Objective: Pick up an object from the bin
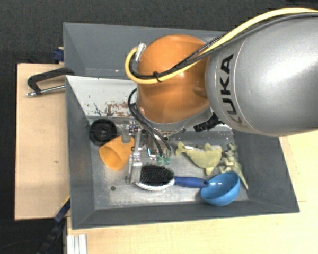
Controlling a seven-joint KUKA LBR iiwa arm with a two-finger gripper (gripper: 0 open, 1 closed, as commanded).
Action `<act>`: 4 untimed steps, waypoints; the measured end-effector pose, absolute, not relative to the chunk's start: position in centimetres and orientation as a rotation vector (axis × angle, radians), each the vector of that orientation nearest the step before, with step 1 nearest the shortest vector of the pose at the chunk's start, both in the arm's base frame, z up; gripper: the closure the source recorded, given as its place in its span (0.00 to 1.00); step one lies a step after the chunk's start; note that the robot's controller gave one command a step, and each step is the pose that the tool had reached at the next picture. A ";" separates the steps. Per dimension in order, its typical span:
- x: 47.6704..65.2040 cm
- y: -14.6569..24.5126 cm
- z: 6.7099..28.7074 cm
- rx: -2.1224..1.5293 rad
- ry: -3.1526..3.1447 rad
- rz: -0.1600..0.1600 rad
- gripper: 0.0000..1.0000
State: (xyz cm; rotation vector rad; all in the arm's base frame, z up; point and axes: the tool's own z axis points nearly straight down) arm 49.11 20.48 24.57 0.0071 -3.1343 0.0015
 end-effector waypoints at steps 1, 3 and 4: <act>49.3 10.5 15.2 -0.009 -3.134 0.008 0.00; 50.8 8.0 7.0 -0.037 -3.140 -0.002 1.00; 50.4 9.0 21.3 0.034 -3.153 -0.004 1.00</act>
Offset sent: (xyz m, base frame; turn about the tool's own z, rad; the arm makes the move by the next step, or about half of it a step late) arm 0.0022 -0.0951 -0.0900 0.0034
